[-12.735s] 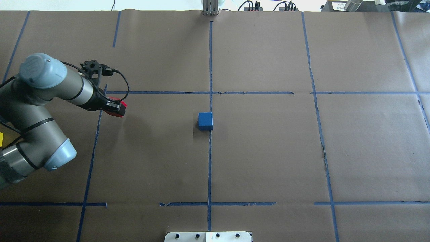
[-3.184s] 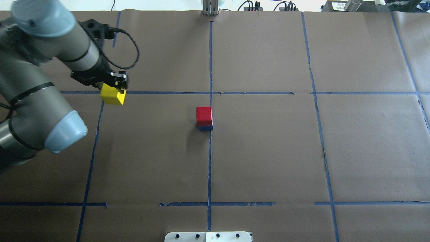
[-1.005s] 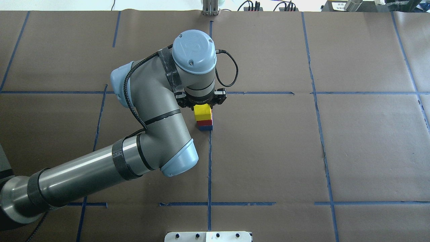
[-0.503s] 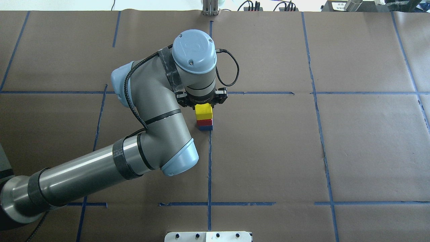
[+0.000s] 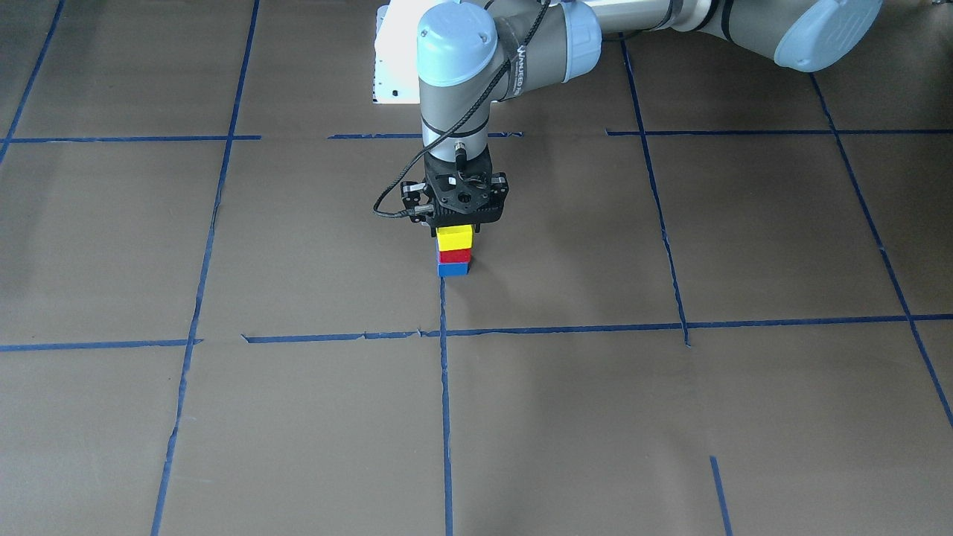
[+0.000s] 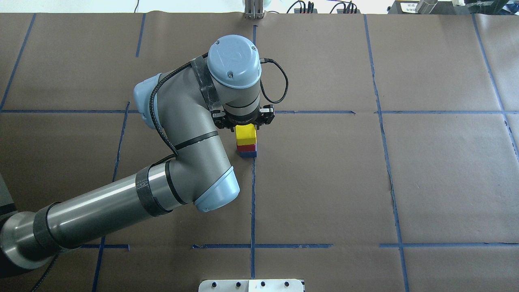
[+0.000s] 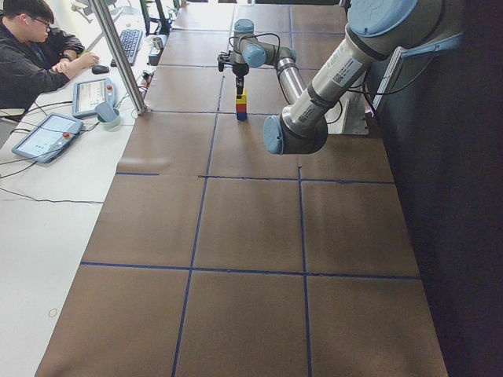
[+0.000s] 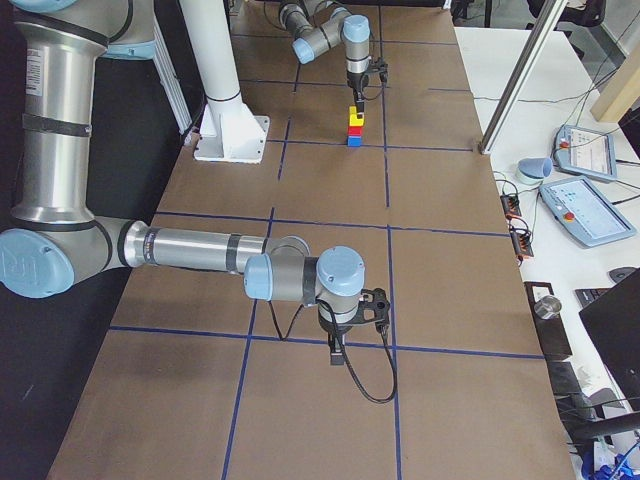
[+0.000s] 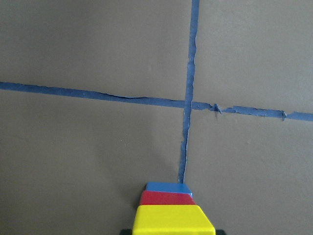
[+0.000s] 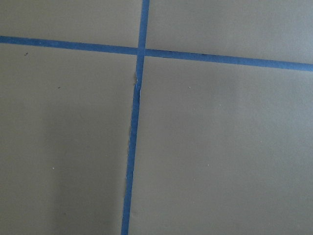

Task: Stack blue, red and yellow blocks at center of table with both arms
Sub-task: 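Lower the yellow cube onto the red cube and open the left gripper, then withdraw the left arm away from the stack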

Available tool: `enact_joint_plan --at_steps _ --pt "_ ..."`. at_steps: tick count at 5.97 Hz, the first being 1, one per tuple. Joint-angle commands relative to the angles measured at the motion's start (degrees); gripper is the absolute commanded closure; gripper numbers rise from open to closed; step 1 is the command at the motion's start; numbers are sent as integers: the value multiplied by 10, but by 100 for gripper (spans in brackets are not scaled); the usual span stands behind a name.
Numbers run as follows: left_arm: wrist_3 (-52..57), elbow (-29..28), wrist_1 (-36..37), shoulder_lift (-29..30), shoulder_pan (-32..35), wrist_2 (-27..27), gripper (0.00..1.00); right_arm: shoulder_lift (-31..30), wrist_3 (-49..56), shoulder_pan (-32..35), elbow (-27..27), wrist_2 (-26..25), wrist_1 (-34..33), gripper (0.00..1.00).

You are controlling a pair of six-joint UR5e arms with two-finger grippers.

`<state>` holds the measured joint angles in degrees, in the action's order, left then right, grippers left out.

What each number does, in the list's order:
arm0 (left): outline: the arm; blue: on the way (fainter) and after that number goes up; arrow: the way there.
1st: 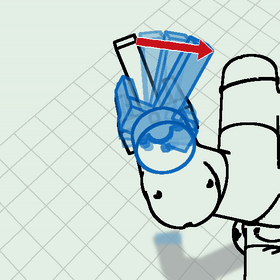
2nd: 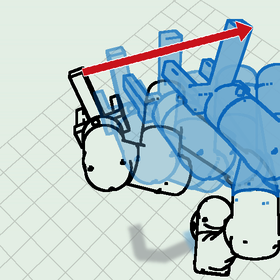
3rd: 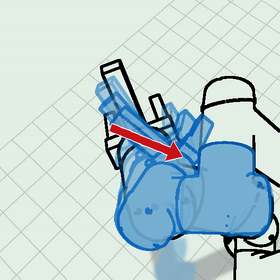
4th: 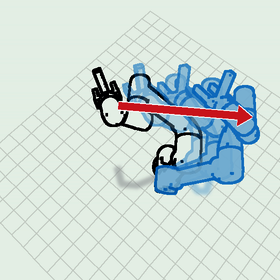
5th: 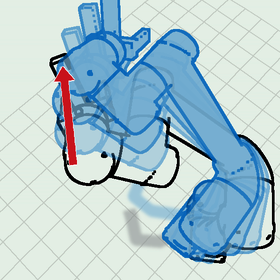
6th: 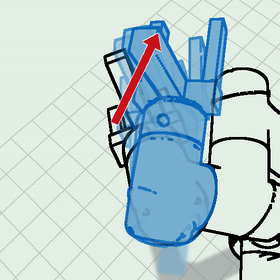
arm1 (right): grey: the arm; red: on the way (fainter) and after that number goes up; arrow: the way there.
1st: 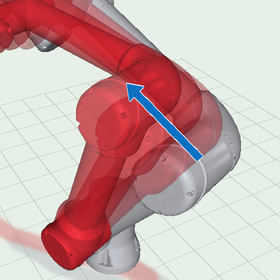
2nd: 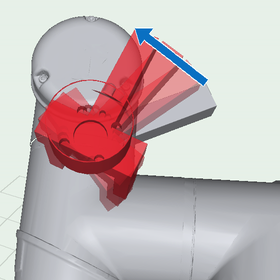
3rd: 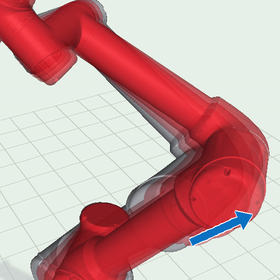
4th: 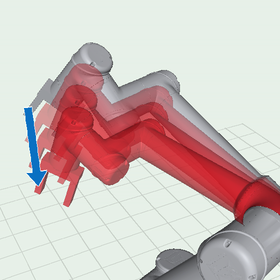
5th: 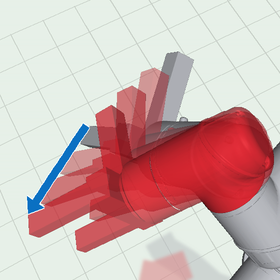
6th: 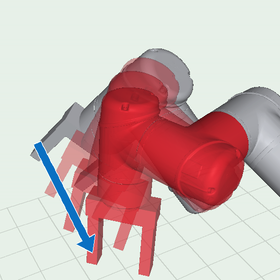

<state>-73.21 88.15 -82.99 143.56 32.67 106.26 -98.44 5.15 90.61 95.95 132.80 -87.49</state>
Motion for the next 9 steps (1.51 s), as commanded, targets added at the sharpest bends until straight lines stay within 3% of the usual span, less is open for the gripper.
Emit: enact_joint_plan --at_steps 1,3,5,6,9 --pt "3 6 3 7 7 2 0 0 0 0 -1 0 0 0" --pt "41 42 18 -14 49 52 0 0 -1 0 -1 0 0 0" --pt "204 166 38 -153 123 99 0 -1 -3 0 -2 -1 0 0" --pt "336 185 30 -230 189 160 0 -2 -4 0 -2 -1 0 0" --pt "641 176 29 -413 379 235 0 -1 -5 0 -5 -1 0 0"
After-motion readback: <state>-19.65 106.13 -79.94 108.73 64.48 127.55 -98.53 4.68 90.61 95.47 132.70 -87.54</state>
